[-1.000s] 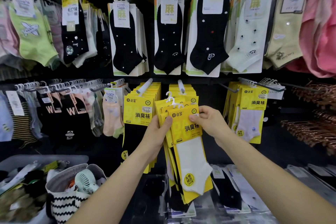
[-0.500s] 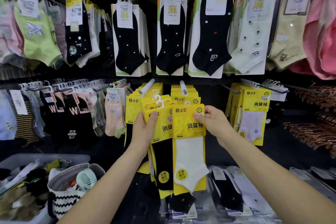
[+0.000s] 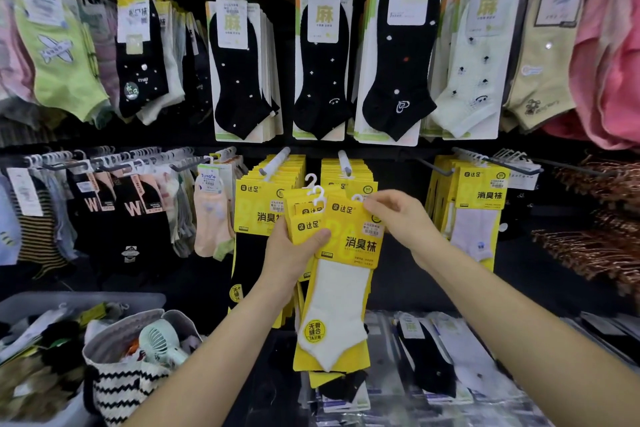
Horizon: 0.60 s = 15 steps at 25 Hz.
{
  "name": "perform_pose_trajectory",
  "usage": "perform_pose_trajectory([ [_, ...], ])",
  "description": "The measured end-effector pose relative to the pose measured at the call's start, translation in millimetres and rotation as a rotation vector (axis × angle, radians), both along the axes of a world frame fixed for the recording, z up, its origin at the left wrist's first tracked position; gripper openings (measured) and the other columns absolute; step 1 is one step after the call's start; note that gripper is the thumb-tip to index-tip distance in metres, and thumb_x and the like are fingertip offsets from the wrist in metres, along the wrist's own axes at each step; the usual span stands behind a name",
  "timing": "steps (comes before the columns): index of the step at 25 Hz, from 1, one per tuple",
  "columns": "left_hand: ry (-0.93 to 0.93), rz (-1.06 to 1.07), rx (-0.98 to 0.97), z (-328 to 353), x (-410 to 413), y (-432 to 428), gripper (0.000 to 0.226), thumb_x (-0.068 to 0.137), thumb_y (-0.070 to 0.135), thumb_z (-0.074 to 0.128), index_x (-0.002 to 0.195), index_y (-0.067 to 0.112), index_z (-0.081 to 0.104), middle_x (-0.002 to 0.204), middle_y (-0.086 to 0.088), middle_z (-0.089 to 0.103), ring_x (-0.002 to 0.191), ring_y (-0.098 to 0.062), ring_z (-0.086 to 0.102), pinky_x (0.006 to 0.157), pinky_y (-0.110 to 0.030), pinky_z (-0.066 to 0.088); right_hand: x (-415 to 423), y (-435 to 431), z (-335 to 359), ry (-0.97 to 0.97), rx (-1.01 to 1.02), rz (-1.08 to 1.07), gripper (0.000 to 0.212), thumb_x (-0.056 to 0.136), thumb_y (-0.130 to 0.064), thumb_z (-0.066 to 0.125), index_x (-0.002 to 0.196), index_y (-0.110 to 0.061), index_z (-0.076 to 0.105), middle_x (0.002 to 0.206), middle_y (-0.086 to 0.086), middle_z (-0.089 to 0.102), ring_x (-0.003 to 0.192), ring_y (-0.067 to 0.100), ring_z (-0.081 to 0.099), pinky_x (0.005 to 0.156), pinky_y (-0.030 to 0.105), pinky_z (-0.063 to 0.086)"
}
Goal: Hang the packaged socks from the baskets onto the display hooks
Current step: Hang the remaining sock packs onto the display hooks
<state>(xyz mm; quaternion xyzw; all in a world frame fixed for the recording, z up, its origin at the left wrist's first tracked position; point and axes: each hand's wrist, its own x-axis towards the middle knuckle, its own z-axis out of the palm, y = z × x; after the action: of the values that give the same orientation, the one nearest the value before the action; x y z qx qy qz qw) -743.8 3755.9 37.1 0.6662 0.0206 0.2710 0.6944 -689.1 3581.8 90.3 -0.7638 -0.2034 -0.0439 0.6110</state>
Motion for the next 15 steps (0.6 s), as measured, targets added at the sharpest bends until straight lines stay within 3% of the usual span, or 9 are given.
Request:
perform_pose_trajectory([
  [2,0.004,-0.013,-0.003,-1,1,-3,0.035,0.074,0.018,0.077,0.098,0.03,0.055,0.1,0.008,0.069,0.089,-0.008,0.067,0.068,-0.023,0.054,0,-1,13,-0.094,-0.078,0.006,0.007,0.088,-0.025,0.063,0.081,-0.026,0.065,0.089,-0.006,0.066,0.084,0.007,0.061,0.068,0.021,0.047],
  [5,0.015,-0.018,-0.012,0,4,-3,0.035,0.074,0.019,0.077,0.099,0.03,0.055,0.101,0.007,0.069,0.094,-0.012,0.066,0.076,-0.029,0.055,5,-1,26,-0.167,-0.118,-0.041,0.018,0.086,-0.02,0.064,0.069,-0.026,0.065,0.079,-0.006,0.065,0.077,0.008,0.059,0.067,0.023,0.047],
  [7,0.019,-0.021,0.009,3,7,-2,0.035,0.075,0.02,0.076,0.1,0.031,0.055,0.104,0.007,0.068,0.097,-0.011,0.065,0.077,-0.028,0.053,10,2,29,-0.187,-0.158,-0.065,0.019,0.087,-0.019,0.063,0.069,-0.025,0.064,0.079,-0.004,0.063,0.078,0.012,0.057,0.07,0.028,0.048],
  [9,0.019,-0.016,0.007,4,7,-1,0.038,0.077,0.021,0.075,0.109,0.026,0.055,0.108,0.004,0.067,0.101,-0.014,0.063,0.086,-0.035,0.053,16,4,30,-0.192,-0.174,-0.09,0.018,0.089,-0.019,0.06,0.072,-0.024,0.062,0.081,-0.002,0.061,0.079,0.014,0.056,0.074,0.033,0.049],
  [11,-0.001,0.025,-0.002,6,3,2,0.042,0.078,0.021,0.074,0.114,0.022,0.054,0.109,0.004,0.066,0.103,-0.016,0.062,0.092,-0.042,0.051,23,6,33,-0.188,-0.134,-0.132,0.017,0.09,-0.02,0.058,0.074,-0.024,0.061,0.08,-0.002,0.059,0.076,0.013,0.053,0.07,0.03,0.047],
  [15,-0.066,0.126,0.045,12,-11,24,0.031,0.078,0.017,0.073,0.099,0.03,0.055,0.105,0.005,0.067,0.101,-0.015,0.063,0.086,-0.039,0.053,35,14,45,-0.188,-0.096,-0.18,0.022,0.089,-0.018,0.058,0.069,-0.025,0.062,0.074,-0.006,0.058,0.071,0.013,0.052,0.061,0.027,0.046],
])
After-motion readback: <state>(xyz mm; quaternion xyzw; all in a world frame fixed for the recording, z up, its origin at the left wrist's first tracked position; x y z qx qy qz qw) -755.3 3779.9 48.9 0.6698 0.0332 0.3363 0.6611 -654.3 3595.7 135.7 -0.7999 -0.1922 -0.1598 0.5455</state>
